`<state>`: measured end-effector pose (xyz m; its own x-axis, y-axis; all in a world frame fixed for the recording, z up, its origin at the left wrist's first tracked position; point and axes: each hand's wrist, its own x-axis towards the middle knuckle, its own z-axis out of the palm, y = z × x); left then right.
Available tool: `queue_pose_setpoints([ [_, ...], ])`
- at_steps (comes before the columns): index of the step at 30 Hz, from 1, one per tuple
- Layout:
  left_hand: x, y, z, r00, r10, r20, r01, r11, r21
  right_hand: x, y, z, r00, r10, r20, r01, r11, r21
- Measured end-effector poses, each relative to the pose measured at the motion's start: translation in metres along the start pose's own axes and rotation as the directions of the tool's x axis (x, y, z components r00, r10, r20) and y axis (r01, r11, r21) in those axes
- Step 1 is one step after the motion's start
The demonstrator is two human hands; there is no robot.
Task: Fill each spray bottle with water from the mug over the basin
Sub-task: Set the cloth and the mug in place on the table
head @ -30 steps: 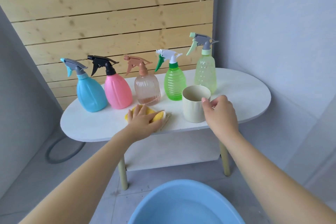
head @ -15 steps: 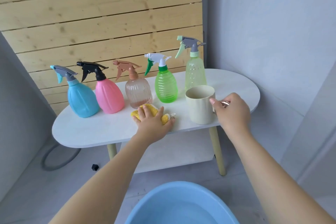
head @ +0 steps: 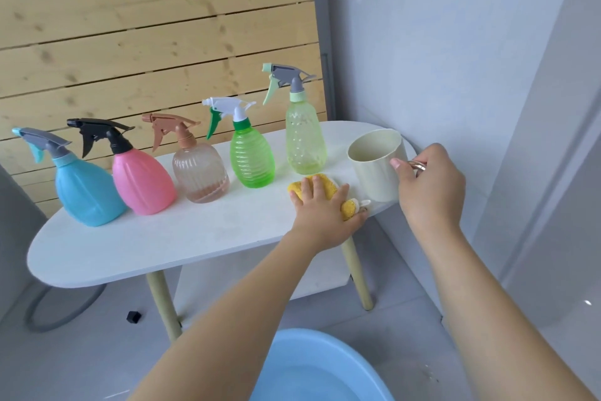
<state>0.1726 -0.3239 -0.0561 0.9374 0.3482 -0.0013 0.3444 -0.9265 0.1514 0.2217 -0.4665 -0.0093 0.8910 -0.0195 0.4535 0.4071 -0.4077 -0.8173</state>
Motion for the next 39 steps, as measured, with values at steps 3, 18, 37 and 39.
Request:
queue_pose_setpoints([
  [3, 0.010, 0.014, 0.003, 0.999, 0.039, -0.009, -0.039, 0.998, 0.038, 0.006, 0.002, -0.008, 0.999, -0.022, -0.029, 0.021, 1.000, -0.015],
  [18, -0.019, -0.054, 0.014, 0.939, 0.292, -0.183, -0.272, 0.954, 0.128, -0.018, -0.017, 0.018, 0.999, 0.024, 0.048, -0.024, 1.000, 0.018],
  [37, -0.105, -0.212, -0.023, 0.983, 0.057, -0.174, -0.069, 0.996, -0.063, -0.085, -0.049, 0.091, 0.985, 0.066, 0.162, -0.088, 0.988, 0.130],
  [39, -0.105, -0.210, -0.022, 0.982, 0.044, -0.184, -0.062, 0.994, -0.091, -0.085, -0.047, 0.090, 0.984, 0.069, 0.164, -0.089, 0.989, 0.119],
])
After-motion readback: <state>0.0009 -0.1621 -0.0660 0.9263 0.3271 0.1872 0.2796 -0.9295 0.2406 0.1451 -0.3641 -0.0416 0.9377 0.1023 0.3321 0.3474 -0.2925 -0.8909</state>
